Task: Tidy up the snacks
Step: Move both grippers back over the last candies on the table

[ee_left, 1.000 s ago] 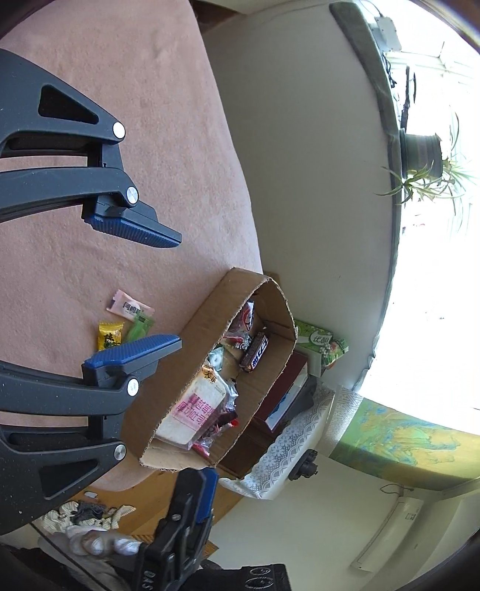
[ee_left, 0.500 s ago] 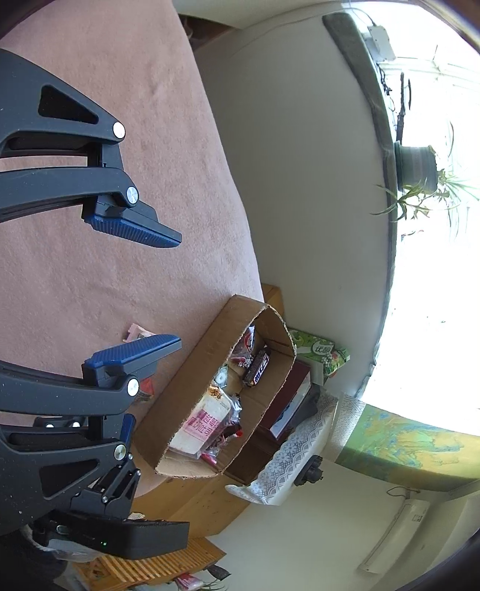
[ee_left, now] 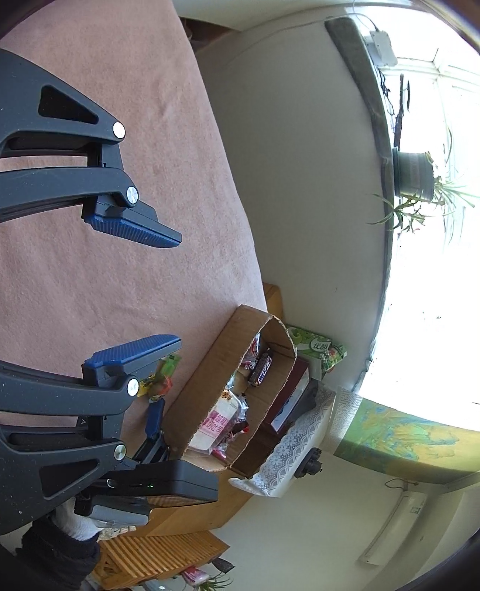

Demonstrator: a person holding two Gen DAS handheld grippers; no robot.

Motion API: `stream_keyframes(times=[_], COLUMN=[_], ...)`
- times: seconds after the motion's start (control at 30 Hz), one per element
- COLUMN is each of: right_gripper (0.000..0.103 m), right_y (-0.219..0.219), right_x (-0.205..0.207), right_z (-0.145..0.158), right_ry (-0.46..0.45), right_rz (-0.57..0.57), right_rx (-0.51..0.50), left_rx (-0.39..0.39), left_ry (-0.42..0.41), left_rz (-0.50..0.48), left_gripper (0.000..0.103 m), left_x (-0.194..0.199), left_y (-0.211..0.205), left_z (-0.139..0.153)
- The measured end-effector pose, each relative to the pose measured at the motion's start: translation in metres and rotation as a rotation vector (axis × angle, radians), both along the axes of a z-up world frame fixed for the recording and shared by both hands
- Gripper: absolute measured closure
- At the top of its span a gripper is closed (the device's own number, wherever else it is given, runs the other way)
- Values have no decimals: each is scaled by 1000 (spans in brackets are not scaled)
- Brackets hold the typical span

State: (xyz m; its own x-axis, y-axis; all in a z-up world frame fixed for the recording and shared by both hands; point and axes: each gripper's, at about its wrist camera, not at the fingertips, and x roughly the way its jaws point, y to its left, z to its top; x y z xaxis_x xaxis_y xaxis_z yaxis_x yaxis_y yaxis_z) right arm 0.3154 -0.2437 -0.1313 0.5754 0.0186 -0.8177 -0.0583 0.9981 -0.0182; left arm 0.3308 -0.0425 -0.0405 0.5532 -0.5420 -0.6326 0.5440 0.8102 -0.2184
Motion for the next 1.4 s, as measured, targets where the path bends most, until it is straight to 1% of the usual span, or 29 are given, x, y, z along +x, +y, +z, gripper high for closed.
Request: stream_keyframes(times=[0.23,0.33,0.4,0.47,0.57,0.6,0.67,0.7,0.73,0.83,0.9,1.0,1.1,1.2,1.3,1.37,1.4], right_gripper=[40,40,41,41,42,47,47,51,53,53,53,53,53,53,53,53,55], right_y=[16,21,25,33,53,56,57,58,59,47,33,21,14,-6,-15,-15,-15], right_x=[20,28,32,32,30,31,27,22,15,-8,-21,-32,-31,-28,-20,-19,-18], right_z=[1,1,1,1,0,0,2,4,6,18,23,18,11,15,12,9,8], right_ry=[25,40,49,41,17,19,41,46,42,-57,-100,-92,-77,-85,-59,-55,-52], right_rz=[44,67,79,107,163,180,233,263,276,203,144,101,75,27,11,13,14], right_rx=[-33,-13,18,26,-5,10,108,142,146,88,79,43,4,57,112,115,115], left_rx=[-13,-12,-10,-10,-16,-16,-17,-18,-19,-15,-13,-4,12,26,34,41,44], left_ry=[14,20,24,26,26,25,20,19,18,20,29,44,52,50,62,80,90], left_rz=[28,32,32,34,39,39,38,36,34,26,19,3,-21,-50,-84,-103,-114], left_gripper=[55,55,55,55,55,55,55,55,55,55,55,55,55,55,55,55,55], left_x=[6,7,8,9,9,8,8,7,7,7,7,6,3,-3,-7,-10,-11], left_y=[13,16,17,19,21,21,21,21,21,19,17,9,-2,-12,-22,-29,-32], left_z=[-5,-8,-11,-11,-10,-9,-8,-7,-7,-9,-12,-17,-21,-24,-29,-36,-39])
